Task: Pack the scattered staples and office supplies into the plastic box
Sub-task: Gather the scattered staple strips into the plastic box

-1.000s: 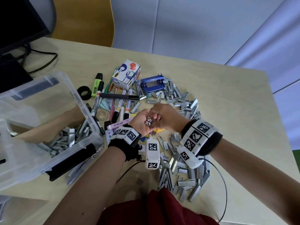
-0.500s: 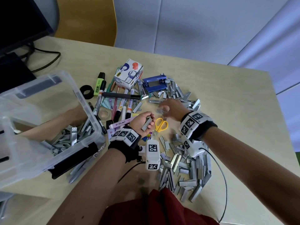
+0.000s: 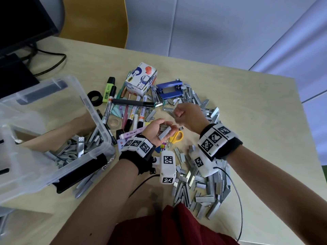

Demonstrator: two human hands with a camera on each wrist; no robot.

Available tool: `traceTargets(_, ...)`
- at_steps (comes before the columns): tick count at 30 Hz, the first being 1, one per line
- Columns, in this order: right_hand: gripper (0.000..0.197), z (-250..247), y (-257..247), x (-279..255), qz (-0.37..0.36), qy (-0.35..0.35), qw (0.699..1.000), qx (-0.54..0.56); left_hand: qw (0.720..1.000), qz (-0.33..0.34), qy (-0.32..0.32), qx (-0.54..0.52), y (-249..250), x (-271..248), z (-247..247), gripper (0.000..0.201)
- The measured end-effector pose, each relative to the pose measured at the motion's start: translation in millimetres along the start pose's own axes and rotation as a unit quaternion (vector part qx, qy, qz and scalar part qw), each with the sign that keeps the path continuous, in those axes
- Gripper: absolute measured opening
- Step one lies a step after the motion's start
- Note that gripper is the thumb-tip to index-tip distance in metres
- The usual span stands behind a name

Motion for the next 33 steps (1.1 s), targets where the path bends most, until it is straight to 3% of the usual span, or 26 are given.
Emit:
traceTargets(4,0.009,3,-28,-18,-0.015,-0.068,0.995,0.068,0.999,0.037,0.002,-0.016,0,-1,5,0.032)
traceTargets(6,0.004,8,-30,-20,-0.021,-0.071,0.996,0.042,0.999,0.047,-0.006,-0.006,0,-2,6,0.030)
traceTargets(10,0.013,4,-28,-18,-0.026,-0.045,0.998,0.030,0.999,0.044,-0.010,-0.026,1,-2,6,0.041)
traceTargets(12,0.015,-9,-20,-13,-0.003,0.000,0.998,0.062,0.998,0.042,-0.018,-0.045,2,2,2,0.055)
traceTargets(14,0.017,-18,-3,-3,0.028,0.049,0.996,0.074,0.999,0.040,-0.019,-0.030,2,4,-3,0.053)
traceTargets(16,0.020,-15,17,6,0.042,0.041,0.998,0.010,0.999,0.033,-0.021,0.001,2,6,-6,0.050)
traceTargets(20,0.022,18,33,3,0.001,-0.080,0.986,-0.147,0.999,0.017,-0.026,0.033,-2,6,-5,0.047)
traceTargets(24,0.018,30,28,0,-0.033,-0.080,0.977,-0.195,0.999,0.001,-0.023,0.032,-4,8,-5,0.046)
traceTargets(26,0.017,30,31,2,-0.017,-0.081,0.980,-0.181,0.999,-0.001,-0.016,0.035,-4,9,-7,0.047)
traceTargets(30,0.009,20,48,3,0.063,-0.036,0.997,-0.032,0.999,0.000,-0.026,0.022,-3,13,-8,0.061)
traceTargets(33,0.016,23,46,2,0.035,-0.040,0.998,-0.041,0.999,0.006,-0.017,0.029,-3,15,-8,0.051)
Point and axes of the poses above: each hand's wrist, its own x-axis towards the middle knuckle, its own z-axis out of the palm, y = z × x, the point moved 4 cm from there along x, towards the middle knuckle, and after that the axes turned 2 degrees about y, right-handed, at the moved point
